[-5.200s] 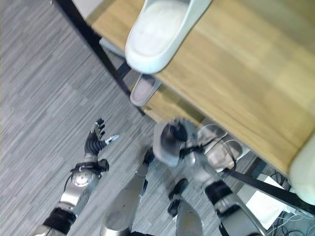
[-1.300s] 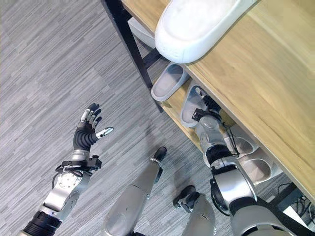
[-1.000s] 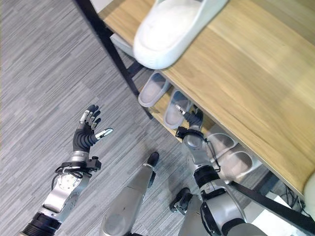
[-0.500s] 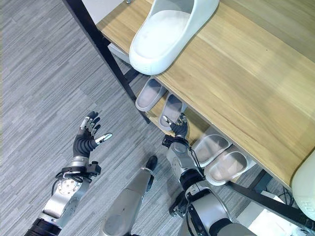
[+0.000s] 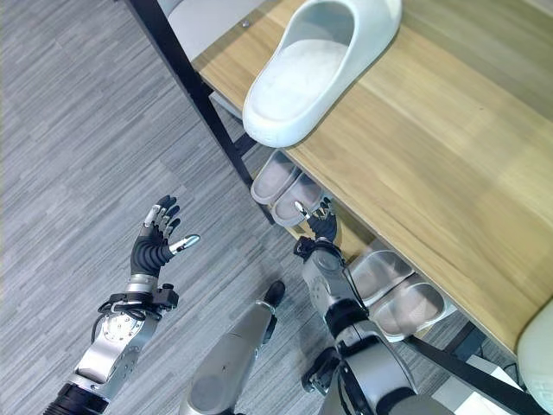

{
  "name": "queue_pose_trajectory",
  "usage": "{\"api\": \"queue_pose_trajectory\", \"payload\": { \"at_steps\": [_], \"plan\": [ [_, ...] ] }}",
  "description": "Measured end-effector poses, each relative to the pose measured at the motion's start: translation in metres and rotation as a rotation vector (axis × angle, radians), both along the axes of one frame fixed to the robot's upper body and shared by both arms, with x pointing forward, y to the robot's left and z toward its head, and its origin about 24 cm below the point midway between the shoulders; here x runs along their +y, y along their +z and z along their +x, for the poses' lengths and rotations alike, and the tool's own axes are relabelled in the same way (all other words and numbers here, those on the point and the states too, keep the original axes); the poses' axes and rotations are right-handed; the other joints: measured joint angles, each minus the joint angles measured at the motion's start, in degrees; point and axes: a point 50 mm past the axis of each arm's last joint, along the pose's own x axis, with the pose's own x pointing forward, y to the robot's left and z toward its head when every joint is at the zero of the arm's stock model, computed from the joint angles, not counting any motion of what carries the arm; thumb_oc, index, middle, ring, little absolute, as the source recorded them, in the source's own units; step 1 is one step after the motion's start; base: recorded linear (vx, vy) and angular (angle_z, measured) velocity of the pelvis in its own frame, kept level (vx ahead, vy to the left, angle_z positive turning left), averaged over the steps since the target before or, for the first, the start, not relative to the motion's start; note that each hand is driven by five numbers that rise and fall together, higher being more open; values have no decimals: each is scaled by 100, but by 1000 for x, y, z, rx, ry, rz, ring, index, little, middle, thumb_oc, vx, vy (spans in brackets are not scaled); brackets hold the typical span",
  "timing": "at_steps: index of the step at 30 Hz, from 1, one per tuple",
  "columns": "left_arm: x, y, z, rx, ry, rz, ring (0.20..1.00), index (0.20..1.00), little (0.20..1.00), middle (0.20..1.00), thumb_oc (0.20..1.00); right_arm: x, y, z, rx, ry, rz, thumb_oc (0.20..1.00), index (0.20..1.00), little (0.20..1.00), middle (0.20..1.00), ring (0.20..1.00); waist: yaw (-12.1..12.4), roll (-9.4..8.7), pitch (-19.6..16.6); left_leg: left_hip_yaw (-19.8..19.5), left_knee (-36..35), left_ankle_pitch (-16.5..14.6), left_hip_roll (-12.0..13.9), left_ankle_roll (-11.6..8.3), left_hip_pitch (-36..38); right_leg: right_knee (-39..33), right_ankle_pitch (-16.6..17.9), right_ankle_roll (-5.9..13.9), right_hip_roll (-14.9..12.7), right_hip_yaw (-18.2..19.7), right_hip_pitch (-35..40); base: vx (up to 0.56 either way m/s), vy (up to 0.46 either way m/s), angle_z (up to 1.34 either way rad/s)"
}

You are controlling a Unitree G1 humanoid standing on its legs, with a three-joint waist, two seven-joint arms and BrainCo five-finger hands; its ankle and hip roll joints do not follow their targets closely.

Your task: Arrange the slippers neatly on the shoe rack.

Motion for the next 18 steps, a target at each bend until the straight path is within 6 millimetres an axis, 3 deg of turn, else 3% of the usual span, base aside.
{"api": "queue_pose_trajectory", "payload": {
  "at_steps": [2, 3, 6, 9, 14, 18],
  "plan": [
    [0, 0, -1, 1, -2, 1, 1000, 1000, 1000, 1000, 1000, 1, -8, -13, 4, 69, -84, 1000, 1000, 1000, 1000, 1000, -38, -64, -64, 70, -257, 128, 83, 3, 147, -264, 154, -11, 116, 42, 99, -95, 7, -21],
    [-1, 1, 1, -6, -12, 0, 1000, 1000, 1000, 1000, 1000, -2, -12, -20, 10, 102, -131, 1000, 1000, 1000, 1000, 1000, -195, -121, -88, 70, -383, 258, 130, 32, 227, -399, 292, -17, 157, 33, 148, 10, -17, -24],
    [-1, -2, 1, 15, -25, 6, 1000, 1000, 1000, 1000, 1000, -2, -6, -40, -66, 204, -210, 1000, 1000, 1000, 1000, 1000, -455, -174, -161, 245, -920, 412, 299, 27, 743, -1026, 569, 29, 354, 92, 597, 19, -23, -33],
    [5, -16, -5, 75, 4, -6, 1000, 1000, 1000, 1000, 1000, -1, 1, -56, -132, 283, -240, 1000, 1000, 1000, 1000, 1000, -707, -253, -452, 476, -1560, 657, 476, -12, 1181, -1641, 920, 34, 549, 335, 838, 7, -15, -50],
    [6, -55, -21, 251, 26, -37, 1000, 1000, 1000, 1000, 1000, -8, -13, -92, -103, 401, -276, 1000, 1000, 1000, 1000, 1000, -1018, -198, -990, 752, -2515, 1014, 629, -23, 1800, -2641, 1409, 60, 768, 498, 1258, 3, -10, -29],
    [12, -84, -44, 393, 30, -30, 1000, 1000, 1000, 1000, 1000, -28, -47, -131, 59, 465, -332, 1000, 1000, 1000, 1000, 1000, -1245, 38, -1227, 1075, -2987, 1125, 634, 8, 2267, -3591, 1923, 163, 842, 732, 1795, 15, -7, -38]
  ]
}}
